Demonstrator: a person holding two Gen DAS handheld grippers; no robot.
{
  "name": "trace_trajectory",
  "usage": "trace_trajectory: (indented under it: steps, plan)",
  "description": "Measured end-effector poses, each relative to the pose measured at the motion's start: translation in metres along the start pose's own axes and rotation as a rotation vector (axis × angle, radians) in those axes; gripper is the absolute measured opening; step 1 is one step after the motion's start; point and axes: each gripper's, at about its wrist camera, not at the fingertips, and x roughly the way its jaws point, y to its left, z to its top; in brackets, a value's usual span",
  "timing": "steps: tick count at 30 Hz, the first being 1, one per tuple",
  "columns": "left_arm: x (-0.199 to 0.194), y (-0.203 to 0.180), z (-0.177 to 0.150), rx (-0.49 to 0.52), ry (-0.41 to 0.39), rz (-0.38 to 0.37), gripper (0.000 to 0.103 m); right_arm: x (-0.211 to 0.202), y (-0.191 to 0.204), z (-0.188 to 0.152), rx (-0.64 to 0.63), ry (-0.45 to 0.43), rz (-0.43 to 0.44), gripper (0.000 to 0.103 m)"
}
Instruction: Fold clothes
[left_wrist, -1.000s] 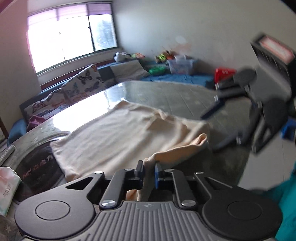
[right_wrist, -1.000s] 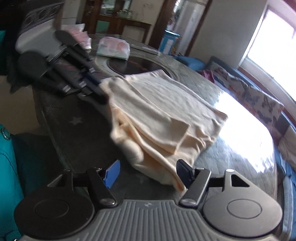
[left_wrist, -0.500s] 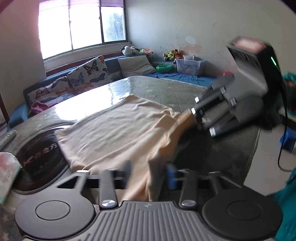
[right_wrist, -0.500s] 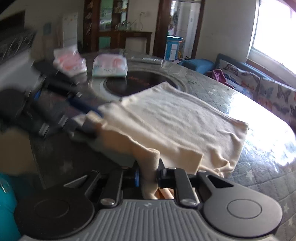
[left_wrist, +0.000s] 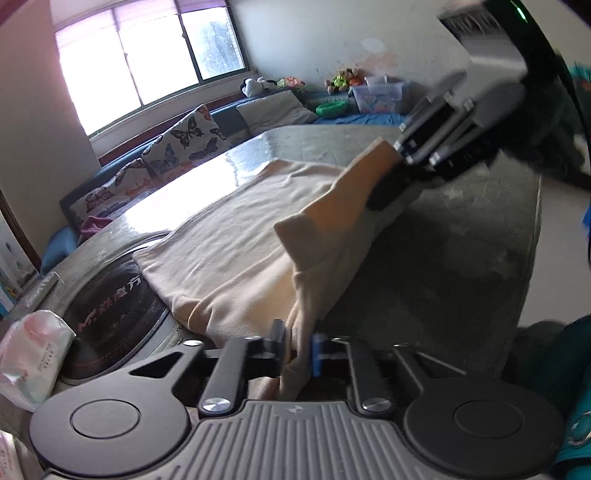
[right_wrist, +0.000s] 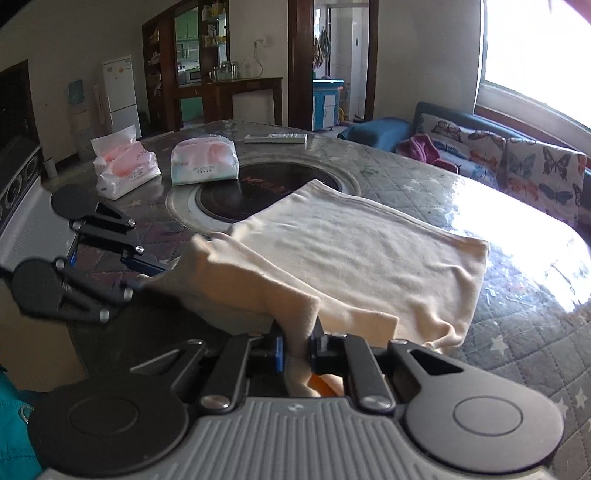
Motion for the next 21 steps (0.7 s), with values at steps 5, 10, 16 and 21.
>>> trace_trajectory:
  steps: [5, 10, 16, 21]
  plan:
    - [-0.026, 0.004, 0.003, -0.012, -0.04, -0.042, 0.012, -0.025, 0.012, -0.004, -0.035, -0.024, 0.026, 0.01]
    - [-0.062, -0.002, -0.001, -0.048, -0.057, -0.114, 0.012, -0.063, 0.029, -0.007, -0.053, 0.01, 0.09, 0.01]
    - [-0.082, 0.0, 0.007, -0.073, -0.078, -0.142, 0.012, -0.087, 0.041, 0.003, -0.062, 0.055, 0.126, 0.01]
    - [-0.061, 0.032, 0.031, -0.139, -0.113, -0.123, 0.012, -0.076, 0.017, 0.033, -0.031, 0.036, 0.097, 0.01]
